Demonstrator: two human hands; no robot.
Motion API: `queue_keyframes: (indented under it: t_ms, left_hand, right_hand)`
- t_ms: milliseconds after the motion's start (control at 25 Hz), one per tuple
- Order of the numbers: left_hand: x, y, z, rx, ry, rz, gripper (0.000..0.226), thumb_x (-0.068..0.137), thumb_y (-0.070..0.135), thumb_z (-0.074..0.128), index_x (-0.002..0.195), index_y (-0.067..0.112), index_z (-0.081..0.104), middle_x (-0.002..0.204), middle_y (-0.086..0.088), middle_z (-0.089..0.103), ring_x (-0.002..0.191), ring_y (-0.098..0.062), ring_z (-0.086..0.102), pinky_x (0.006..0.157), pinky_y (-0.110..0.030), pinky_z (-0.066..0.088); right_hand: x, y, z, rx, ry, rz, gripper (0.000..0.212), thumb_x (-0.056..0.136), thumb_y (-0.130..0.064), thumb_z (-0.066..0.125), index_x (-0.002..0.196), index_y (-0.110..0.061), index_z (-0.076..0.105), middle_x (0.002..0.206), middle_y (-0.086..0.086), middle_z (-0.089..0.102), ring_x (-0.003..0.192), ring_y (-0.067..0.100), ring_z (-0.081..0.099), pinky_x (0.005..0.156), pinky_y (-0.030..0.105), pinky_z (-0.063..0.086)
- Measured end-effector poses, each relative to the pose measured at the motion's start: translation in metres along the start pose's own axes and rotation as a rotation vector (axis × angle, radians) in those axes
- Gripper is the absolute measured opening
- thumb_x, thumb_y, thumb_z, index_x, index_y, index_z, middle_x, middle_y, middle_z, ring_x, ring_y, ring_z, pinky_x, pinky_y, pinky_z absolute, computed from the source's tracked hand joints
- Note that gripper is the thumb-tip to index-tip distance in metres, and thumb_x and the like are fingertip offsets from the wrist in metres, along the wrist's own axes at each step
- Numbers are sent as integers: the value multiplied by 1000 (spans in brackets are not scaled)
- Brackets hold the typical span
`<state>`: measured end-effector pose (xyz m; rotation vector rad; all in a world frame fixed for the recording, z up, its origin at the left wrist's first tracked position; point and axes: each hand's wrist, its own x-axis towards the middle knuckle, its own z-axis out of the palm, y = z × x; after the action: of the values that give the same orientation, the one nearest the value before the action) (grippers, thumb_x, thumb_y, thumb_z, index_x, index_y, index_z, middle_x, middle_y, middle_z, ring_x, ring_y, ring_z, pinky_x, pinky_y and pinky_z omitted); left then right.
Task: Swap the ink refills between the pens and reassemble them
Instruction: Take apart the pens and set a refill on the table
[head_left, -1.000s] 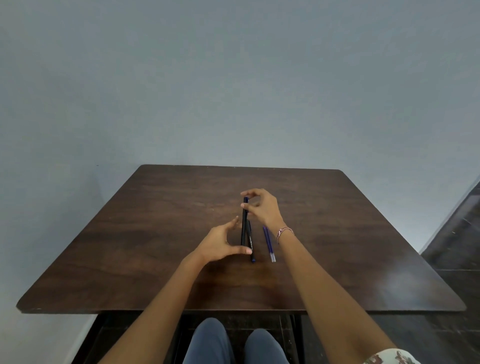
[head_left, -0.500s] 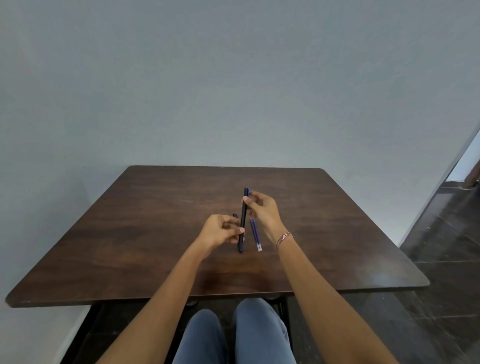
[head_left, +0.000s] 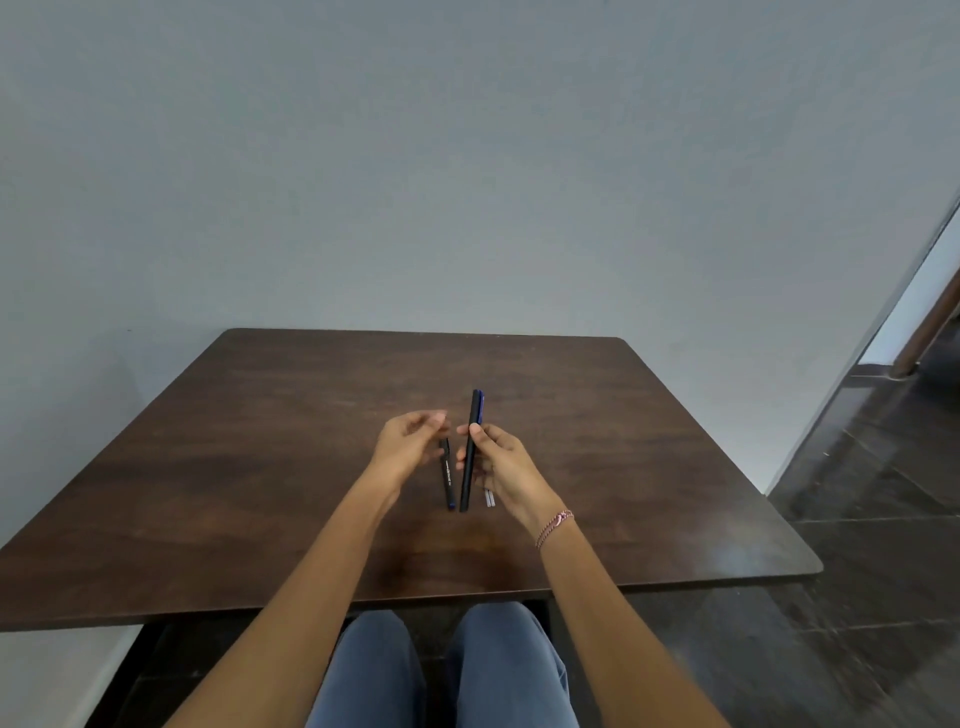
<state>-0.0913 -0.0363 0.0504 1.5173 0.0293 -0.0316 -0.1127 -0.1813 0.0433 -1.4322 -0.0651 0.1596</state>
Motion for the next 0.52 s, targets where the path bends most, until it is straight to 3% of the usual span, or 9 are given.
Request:
queue_keyframes:
  t_ms: [160, 280, 360, 520]
  left_hand:
    - [-4, 19, 11, -91, -100, 1, 23, 96, 16, 49, 103, 2, 66, 94, -12, 69, 70, -15, 65, 64, -23, 56]
    - [-5, 18, 8, -105, -129, 4, 26, 95, 14, 51, 110, -2, 64, 100, -16, 69, 46, -11, 58, 49, -25, 51]
    - [-3, 16, 5, -123, -122, 3, 26, 94, 14, 53, 111, -3, 64, 95, -14, 71, 50, -15, 59, 48, -25, 51]
    - [3, 12, 3, -221, -100, 12, 21, 93, 11, 53, 106, 2, 66, 86, -7, 74, 81, -17, 71, 67, -23, 56]
  right_hand:
    - [-3, -1, 6, -38, -78, 17, 31, 99, -28, 44, 113, -5, 60, 73, -1, 61, 68, 11, 59, 70, 23, 51]
    - [0, 1, 13, -55, -98, 15, 33, 99, -29, 45, 114, -3, 59, 74, -1, 62, 69, 11, 59, 74, 26, 51]
    - [1, 3, 16, -46, -92, 23, 32, 99, -29, 45, 112, -4, 60, 71, -2, 62, 67, 12, 59, 72, 27, 50]
    - [2, 7, 21, 79, -88, 85, 27, 101, -27, 39, 96, -11, 60, 68, 3, 59, 59, 13, 57, 61, 24, 49]
